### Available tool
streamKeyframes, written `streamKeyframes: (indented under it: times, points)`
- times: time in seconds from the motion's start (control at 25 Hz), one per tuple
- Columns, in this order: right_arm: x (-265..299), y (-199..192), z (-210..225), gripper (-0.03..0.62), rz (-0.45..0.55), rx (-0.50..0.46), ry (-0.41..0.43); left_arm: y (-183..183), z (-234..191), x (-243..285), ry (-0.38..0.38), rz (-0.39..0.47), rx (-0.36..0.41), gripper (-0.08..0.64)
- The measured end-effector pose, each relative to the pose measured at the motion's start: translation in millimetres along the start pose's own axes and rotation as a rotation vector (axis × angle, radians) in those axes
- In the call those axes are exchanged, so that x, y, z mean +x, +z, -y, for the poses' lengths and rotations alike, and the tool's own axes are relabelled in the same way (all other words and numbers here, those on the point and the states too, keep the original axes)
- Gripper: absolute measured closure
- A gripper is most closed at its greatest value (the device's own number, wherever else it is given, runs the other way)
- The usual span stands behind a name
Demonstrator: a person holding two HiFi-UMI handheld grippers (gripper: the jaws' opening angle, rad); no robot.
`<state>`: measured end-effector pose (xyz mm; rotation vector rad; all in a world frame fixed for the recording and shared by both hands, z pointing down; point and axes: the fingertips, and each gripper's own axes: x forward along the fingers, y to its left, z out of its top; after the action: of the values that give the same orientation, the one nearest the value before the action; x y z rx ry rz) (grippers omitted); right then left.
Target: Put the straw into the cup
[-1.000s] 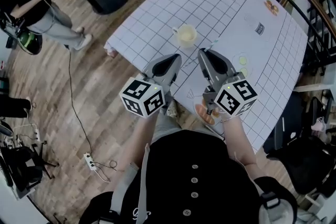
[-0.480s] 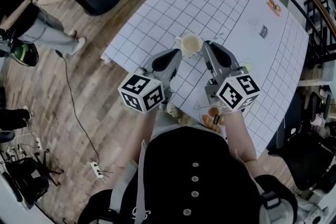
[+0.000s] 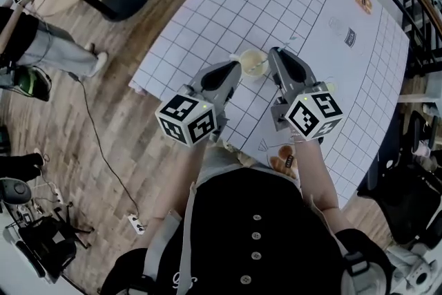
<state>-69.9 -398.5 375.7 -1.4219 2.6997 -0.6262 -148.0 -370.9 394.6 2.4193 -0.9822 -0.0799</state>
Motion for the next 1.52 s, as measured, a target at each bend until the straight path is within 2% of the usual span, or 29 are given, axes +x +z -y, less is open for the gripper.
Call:
streamKeyframes:
  times: [0.28, 0.72, 1.52]
  points:
    - [9, -17, 17, 0.577, -0.036, 0.005, -0.049, -6, -7, 13, -0.023, -0.048, 0.003, 0.56]
    - [20, -53, 23, 0.577, -0.12, 0.023, -0.066, -23, -13, 19, -0.023, -0.074, -0.027, 0.56]
    - [26, -95, 34, 0.578, -0.244, 0.01, -0.105, -42, -12, 27, -0.034, -0.119, -0.062, 0.56]
